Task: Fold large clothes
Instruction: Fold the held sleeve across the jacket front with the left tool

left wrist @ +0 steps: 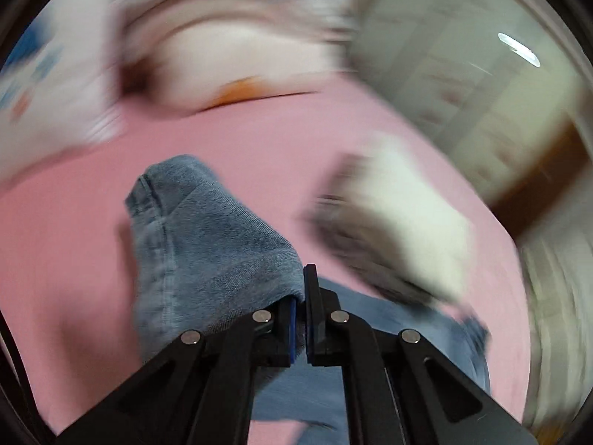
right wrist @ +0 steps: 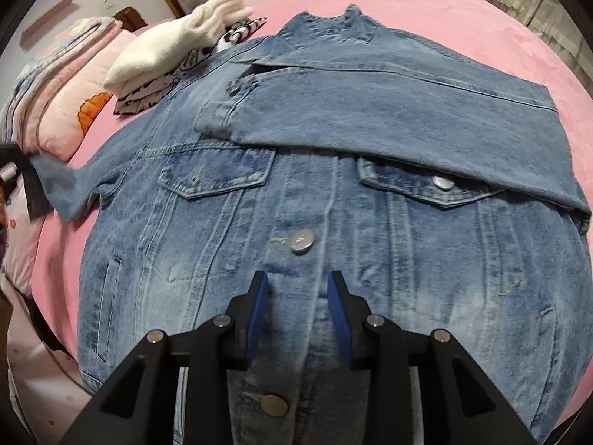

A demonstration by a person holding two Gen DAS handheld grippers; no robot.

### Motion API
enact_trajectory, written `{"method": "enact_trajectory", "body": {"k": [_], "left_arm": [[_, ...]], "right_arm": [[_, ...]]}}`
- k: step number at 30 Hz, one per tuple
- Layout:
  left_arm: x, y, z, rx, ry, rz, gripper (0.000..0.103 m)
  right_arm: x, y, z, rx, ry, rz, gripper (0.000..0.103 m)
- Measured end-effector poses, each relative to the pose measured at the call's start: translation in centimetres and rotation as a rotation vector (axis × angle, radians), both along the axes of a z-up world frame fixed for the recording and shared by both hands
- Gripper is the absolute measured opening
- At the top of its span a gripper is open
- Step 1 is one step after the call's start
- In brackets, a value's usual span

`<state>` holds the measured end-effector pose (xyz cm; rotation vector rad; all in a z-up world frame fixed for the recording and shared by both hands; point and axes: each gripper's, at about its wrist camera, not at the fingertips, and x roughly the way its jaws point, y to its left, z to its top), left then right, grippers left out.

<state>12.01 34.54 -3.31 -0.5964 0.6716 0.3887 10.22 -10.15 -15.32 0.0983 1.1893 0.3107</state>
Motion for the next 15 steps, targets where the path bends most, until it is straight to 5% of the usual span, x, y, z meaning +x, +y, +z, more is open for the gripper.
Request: {"method": "enact_trajectory", "body": {"k": [5, 9, 12, 15], "left_arm": [[2.2, -15.9, 1.9, 0.168, -0.058, -0.475, 0.002], [3.1, -26.9, -5.0, 0.21, 0.1, -0.743, 0.013], [3.4, -30.2, -10.7, 0.175, 0.255, -0.806, 0.019], [2.4, -30.5, -12.5, 0.121, 0.298, -0.803, 0.031]], "right_arm": [[0.5, -2.5, 0.6, 0.009, -0.014, -0.075, 0.034], [0.7, -5.1, 0.9, 0.013, -0.02, -0.141, 0.034], [0.7, -6.8, 0.8, 0.018, -0.007, -0.169, 0.034], [0.6, -7.6, 0.6, 0.022, -0.004, -0.178, 0.034]]}}
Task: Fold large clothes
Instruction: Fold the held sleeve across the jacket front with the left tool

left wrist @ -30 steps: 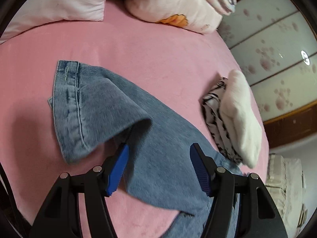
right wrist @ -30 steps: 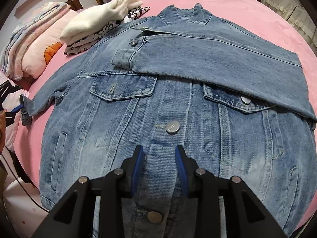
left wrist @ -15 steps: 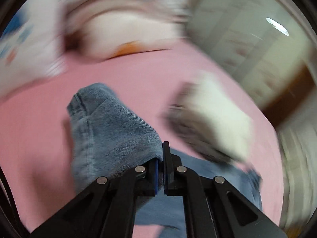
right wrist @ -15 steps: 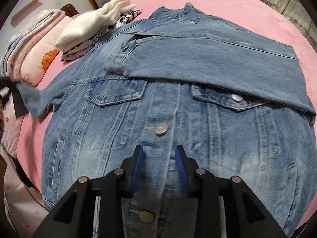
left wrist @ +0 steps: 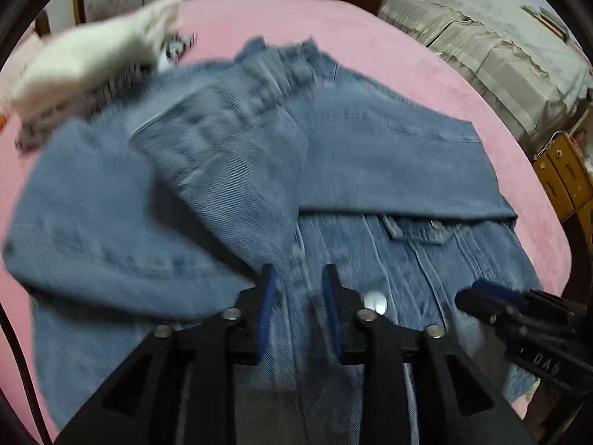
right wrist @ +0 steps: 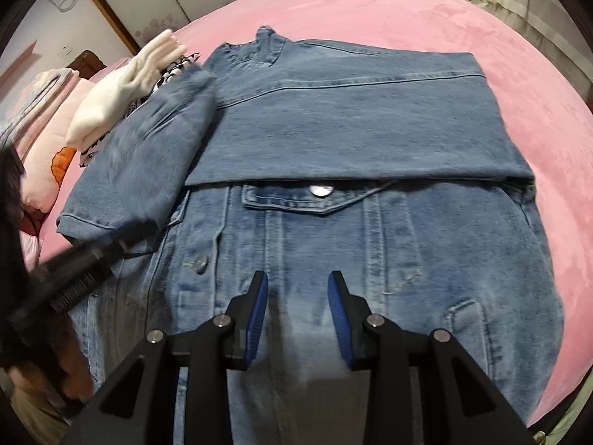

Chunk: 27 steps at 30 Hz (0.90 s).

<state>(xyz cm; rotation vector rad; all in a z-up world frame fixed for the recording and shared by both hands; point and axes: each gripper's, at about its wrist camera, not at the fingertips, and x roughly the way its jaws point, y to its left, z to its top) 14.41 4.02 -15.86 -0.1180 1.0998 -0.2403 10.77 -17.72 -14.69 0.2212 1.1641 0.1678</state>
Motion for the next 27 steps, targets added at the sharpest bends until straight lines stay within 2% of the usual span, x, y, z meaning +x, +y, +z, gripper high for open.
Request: {"method": "enact_trajectory", "body": {"k": [3, 5, 7, 8, 10, 11, 12, 13, 16, 19, 23, 27], "left_arm": [[-1.1, 1.3, 1.1, -0.059, -0.011, 0.019, 0.038], [-2.4, 2.7, 2.9, -0.082, -0.054, 0.047, 0.058], [-4.0, 4.6, 4.9, -0.095, -0.13, 0.102, 0.071], [-4.7, 5.7, 5.7, -0.1, -0.163, 0.138, 0.074], [-6.0, 7.8, 6.6, -0.107, -0.194, 0.211, 0.075], [-6.4, 8.7, 6.7, -0.11, -0.193, 0.25, 0.075], [-7.1, 10.2, 6.5, -0.115, -0.183, 0.307, 0.075], [-7.3, 10.9, 6.5, -0.116, -0.173, 0.342, 0.075], [-8.2, 13.7, 5.1, -0.084, -0.118, 0.449, 0.075], [-8.8, 15.4, 2.9, -0.039, -0.054, 0.509, 0.075], [-9.1, 16.7, 1.1, -0.061, -0.007, 0.541, 0.075], [-9.2, 17.0, 0.4, -0.065, 0.021, 0.54, 0.075]], "right_arm": [[0.1, -0.2, 0.2, 0.024, -0.011, 0.004, 0.034], [0.4, 0.1, 0.4, 0.045, -0.021, 0.015, 0.034], [0.6, 1.1, 1.1, 0.069, -0.042, 0.043, 0.034], [0.8, 1.6, 1.4, 0.078, -0.052, 0.059, 0.034], [1.3, 3.3, 2.3, 0.092, -0.075, 0.111, 0.035], [1.5, 4.4, 2.7, 0.098, -0.088, 0.144, 0.042], [1.7, 5.5, 3.2, 0.102, -0.098, 0.173, 0.048], [1.9, 6.4, 3.5, 0.105, -0.112, 0.2, 0.05], [2.3, 10.2, 4.8, 0.081, -0.183, 0.293, 0.052], [3.3, 14.1, 5.1, 0.001, -0.226, 0.375, 0.052], [5.3, 19.1, 3.7, -0.114, -0.224, 0.457, 0.052], [7.4, 23.1, 0.5, -0.331, -0.189, 0.478, 0.05]]}}
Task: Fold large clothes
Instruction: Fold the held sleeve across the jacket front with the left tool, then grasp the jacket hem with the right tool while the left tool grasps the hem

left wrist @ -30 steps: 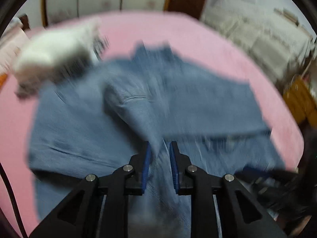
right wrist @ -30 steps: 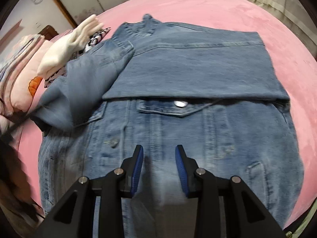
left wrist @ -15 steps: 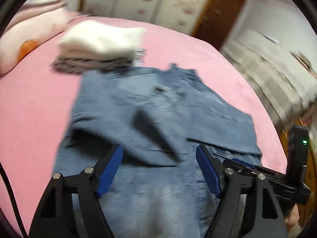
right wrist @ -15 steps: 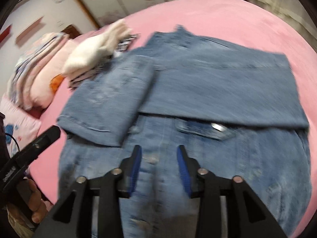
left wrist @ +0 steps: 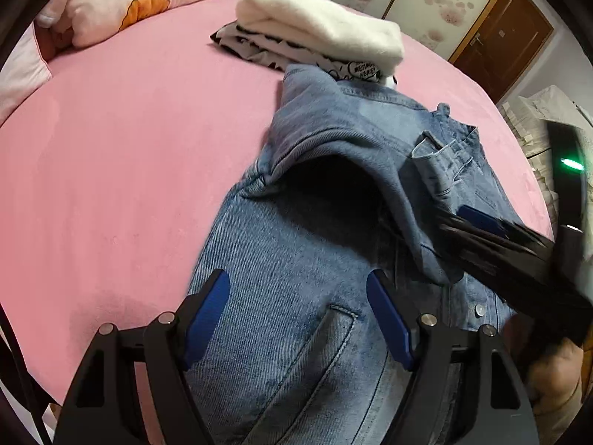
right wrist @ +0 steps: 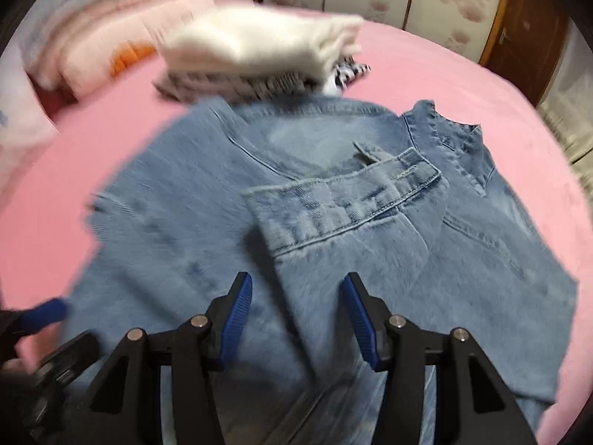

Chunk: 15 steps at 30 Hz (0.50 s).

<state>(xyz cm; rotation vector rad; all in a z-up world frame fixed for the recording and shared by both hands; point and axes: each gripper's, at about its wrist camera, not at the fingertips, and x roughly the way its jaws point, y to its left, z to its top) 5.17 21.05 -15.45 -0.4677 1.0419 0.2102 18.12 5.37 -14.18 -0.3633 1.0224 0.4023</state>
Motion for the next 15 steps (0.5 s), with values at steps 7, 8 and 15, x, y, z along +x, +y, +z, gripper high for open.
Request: {"method": "enact_trajectory", "body": {"k": [7, 8, 15], "left_arm": [[0.1, -0.7, -0.1, -0.013, 0.001, -0.023, 0.075], [0.2, -0.8, -0.1, -0.018, 0.0, -0.027, 0.075], [0.5, -2.3, -0.5, -0.03, -0.014, -0.076, 0.075]], "right_arm": [[0.6, -1.2, 4.5, -0.023, -0.168, 0.016, 0.004], [0.8, -2.2, 6.1, 0.028, -0.201, 0.013, 0.004], [2.6, -16.4, 9.8, 0.312, -0.264, -0.266, 0.008]]}}
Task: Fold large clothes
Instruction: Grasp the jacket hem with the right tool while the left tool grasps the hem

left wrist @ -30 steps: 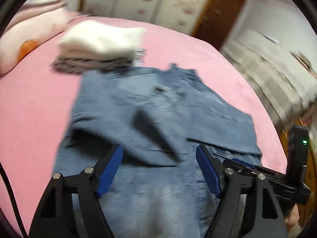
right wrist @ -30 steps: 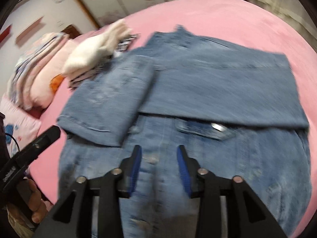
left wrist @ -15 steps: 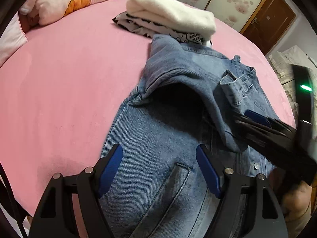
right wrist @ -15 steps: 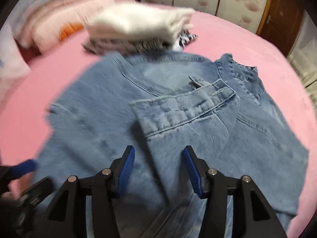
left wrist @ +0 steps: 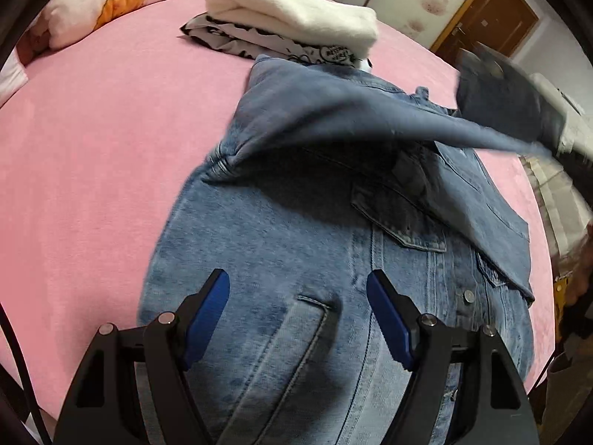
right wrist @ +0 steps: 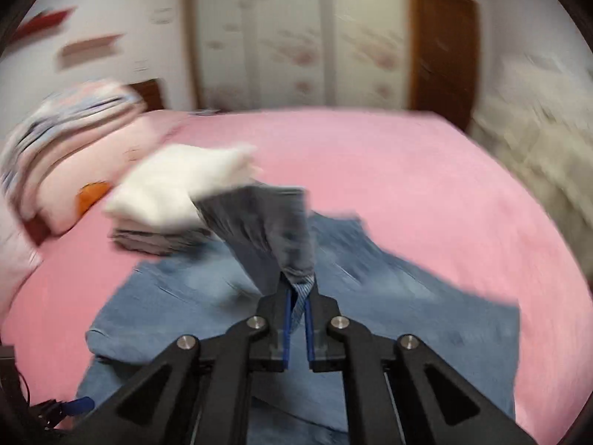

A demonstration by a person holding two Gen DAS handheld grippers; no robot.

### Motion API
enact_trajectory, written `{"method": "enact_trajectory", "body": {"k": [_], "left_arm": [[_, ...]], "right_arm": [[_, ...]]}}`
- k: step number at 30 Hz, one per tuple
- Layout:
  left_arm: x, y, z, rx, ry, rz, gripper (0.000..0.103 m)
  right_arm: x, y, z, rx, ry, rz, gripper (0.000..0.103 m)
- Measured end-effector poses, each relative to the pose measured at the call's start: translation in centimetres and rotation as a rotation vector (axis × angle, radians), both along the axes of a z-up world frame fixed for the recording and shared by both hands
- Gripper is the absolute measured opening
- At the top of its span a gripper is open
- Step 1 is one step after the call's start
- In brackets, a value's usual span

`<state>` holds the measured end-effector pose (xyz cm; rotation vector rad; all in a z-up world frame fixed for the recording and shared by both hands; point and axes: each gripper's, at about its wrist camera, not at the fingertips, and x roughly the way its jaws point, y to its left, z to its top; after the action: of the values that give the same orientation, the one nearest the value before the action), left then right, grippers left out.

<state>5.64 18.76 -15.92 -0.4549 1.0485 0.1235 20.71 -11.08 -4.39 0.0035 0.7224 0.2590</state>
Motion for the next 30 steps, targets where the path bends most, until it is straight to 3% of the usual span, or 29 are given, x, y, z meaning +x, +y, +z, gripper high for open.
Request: {"method": "enact_trajectory", "body": {"k": [5, 7, 10, 15, 20, 26, 30], "left_arm": [[0.3, -0.7, -0.5, 0.009, 0.018, -0.022, 0.075], [0.6, -0.6, -0.3, 0.005, 0.015, -0.029, 0.075], [1.7, 0.1, 0.7, 0.013, -0.011, -0.04, 0.075], [5.1, 2.2, 2.9, 0.074, -0.066, -0.028, 0.075], [11.1, 5.0, 1.6, 0.101, -0.018, -0.001, 0.075], [15.8, 8.1, -1.1, -0.041, 0.044, 0.025, 0.075], [18.2, 8.1, -2.5, -0.044, 0.068, -0.016, 0.075]], "right_arm": [[-0.5, -6.0, -10.5, 0.04, 0.43, -0.048, 0.014], [-1.5, -6.8, -12.0, 0.064, 0.497, -0.042, 0.016], [-2.4, -7.5, -10.8, 0.074, 0.474, -0.027, 0.029], [-1.3, -7.7, -6.9, 0.111, 0.357, 0.011, 0.064], [4.9, -6.2, -7.6, 0.072, 0.319, 0.043, 0.064], [10.4, -7.4, -11.2, 0.061, 0.377, 0.087, 0.064], [11.9, -8.1, -12.7, 0.104, 0.396, 0.114, 0.064]]}}
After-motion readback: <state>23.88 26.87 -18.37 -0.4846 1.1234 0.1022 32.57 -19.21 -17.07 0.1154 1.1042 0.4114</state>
